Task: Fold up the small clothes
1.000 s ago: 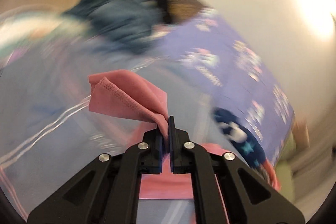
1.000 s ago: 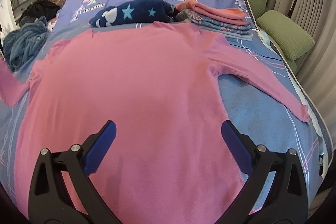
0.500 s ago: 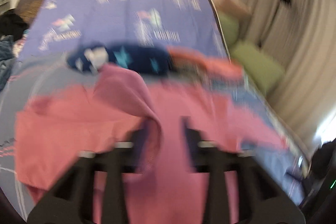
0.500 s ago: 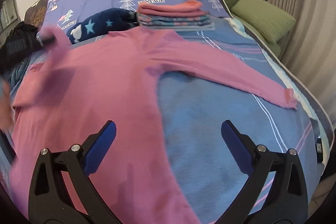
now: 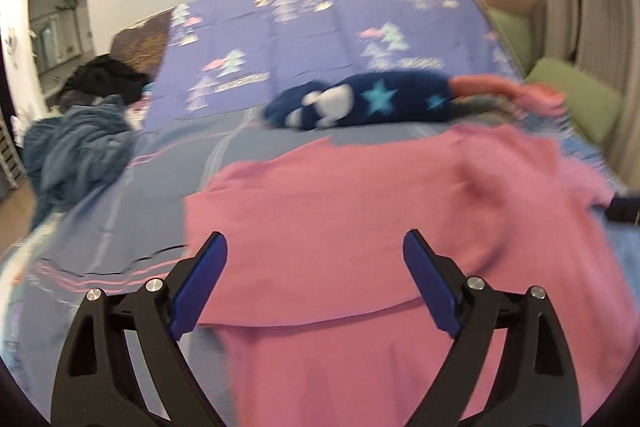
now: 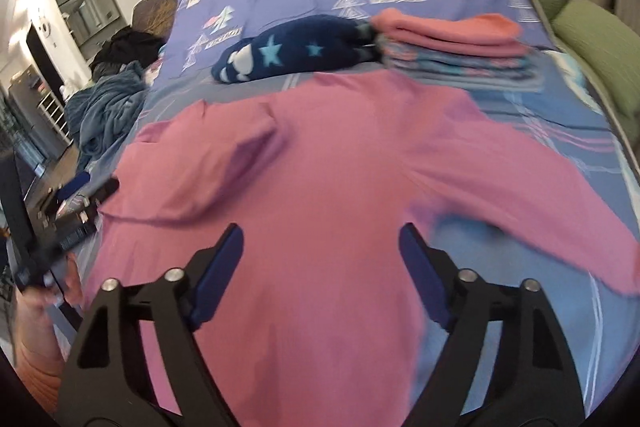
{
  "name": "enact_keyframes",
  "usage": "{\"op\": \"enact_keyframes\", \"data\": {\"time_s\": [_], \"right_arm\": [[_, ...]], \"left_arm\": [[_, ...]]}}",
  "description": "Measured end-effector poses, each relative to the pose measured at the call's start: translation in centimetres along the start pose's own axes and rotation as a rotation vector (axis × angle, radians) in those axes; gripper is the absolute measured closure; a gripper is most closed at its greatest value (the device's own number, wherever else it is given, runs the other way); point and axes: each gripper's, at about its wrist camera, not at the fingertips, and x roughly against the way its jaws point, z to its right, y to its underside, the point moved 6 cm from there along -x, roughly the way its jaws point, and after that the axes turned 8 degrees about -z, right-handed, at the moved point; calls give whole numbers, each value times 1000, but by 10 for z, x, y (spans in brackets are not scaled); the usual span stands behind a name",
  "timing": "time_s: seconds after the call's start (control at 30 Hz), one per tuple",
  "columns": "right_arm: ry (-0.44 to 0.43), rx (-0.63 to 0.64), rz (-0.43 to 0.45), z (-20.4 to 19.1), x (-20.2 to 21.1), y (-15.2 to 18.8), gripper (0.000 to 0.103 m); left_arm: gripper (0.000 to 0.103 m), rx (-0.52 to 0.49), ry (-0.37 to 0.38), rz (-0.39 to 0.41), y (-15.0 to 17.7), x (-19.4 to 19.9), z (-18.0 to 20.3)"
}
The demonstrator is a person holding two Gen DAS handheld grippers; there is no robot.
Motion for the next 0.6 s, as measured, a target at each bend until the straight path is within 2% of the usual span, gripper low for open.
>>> {"op": "enact_keyframes", "data": {"time_s": [0.07,0.17,0.27,0.4,0.43,0.47,0.5,0.57,0.6], "right_arm": [[-35,16,-39,-17,-15,-15,34],[-64,31,-86,-42,-40,-35,45],[-97,1,-141,-59,-64,-50,45],[-105,-81,-205,-68,-102,-67,45],[-100,-91,-212,-68,-108,-69,47],[-94,-105,-218,-66,-112,-71,76],[-84,-127,-210,-62,-113,-73,98],[-141,-187,-134,-55,-93,-77,98],[-168,-203,-85,-51,-78,-79,98]], "left_arm": [[13,-17,-53,-27,3,-10,-8],[13,10,-67,-45,10,-13,-21],[13,30,-60,-43,15,-11,-34],[13,-21,-37,-11,17,-3,-40],[13,-36,-29,-8,18,0,-39],[13,-53,-17,-8,19,3,-40],[13,-63,-12,-10,20,5,-40],[13,-82,-14,-14,23,7,-41],[7,-92,-23,-15,24,6,-40]]}}
